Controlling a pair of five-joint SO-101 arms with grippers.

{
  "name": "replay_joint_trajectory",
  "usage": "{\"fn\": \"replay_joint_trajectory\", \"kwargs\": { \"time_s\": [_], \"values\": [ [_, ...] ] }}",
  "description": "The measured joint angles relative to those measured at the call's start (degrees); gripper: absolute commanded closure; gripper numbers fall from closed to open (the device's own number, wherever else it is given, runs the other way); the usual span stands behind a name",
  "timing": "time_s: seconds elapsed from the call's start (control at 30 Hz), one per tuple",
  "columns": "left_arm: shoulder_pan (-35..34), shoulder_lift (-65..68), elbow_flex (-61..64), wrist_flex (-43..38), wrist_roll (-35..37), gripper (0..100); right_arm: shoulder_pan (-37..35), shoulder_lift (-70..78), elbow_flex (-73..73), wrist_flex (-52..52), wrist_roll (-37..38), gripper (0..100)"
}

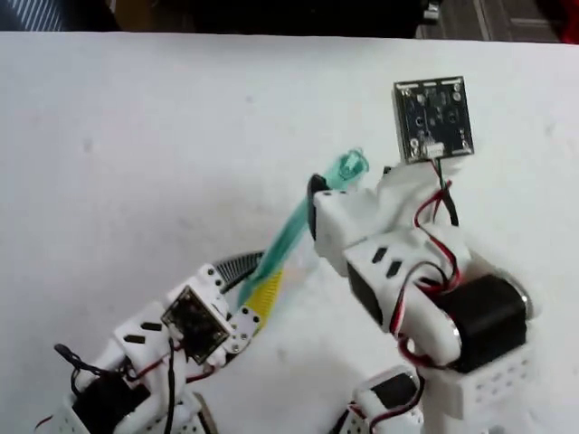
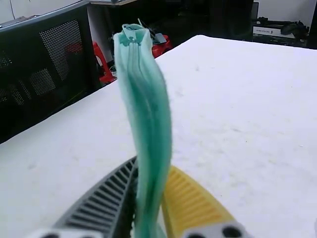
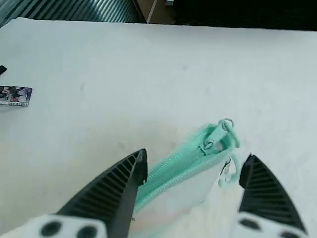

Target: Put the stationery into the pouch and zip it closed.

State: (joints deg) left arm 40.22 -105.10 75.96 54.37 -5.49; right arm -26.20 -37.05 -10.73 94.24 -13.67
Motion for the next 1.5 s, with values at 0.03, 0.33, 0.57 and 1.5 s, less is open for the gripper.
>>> {"fn": "replay_joint_trajectory", "kwargs": {
  "time_s": [0.03,0.33,0.57,1.5],
  "values": [
    [0.0,0.0,0.0,0.0,0.0,98,0.1,1.3,0.0,0.0,-0.3,70.4],
    [0.0,0.0,0.0,0.0,0.0,98,-0.2,13.0,0.0,0.2,-2.5,65.6],
    [0.0,0.0,0.0,0.1,0.0,98,-1.5,17.6,0.0,0.8,1.8,99.4],
    [-1.9,0.3,-14.2,18.6,-0.7,77,0.4,23.0,-9.1,-5.6,10.9,98.2]
  ]
}}
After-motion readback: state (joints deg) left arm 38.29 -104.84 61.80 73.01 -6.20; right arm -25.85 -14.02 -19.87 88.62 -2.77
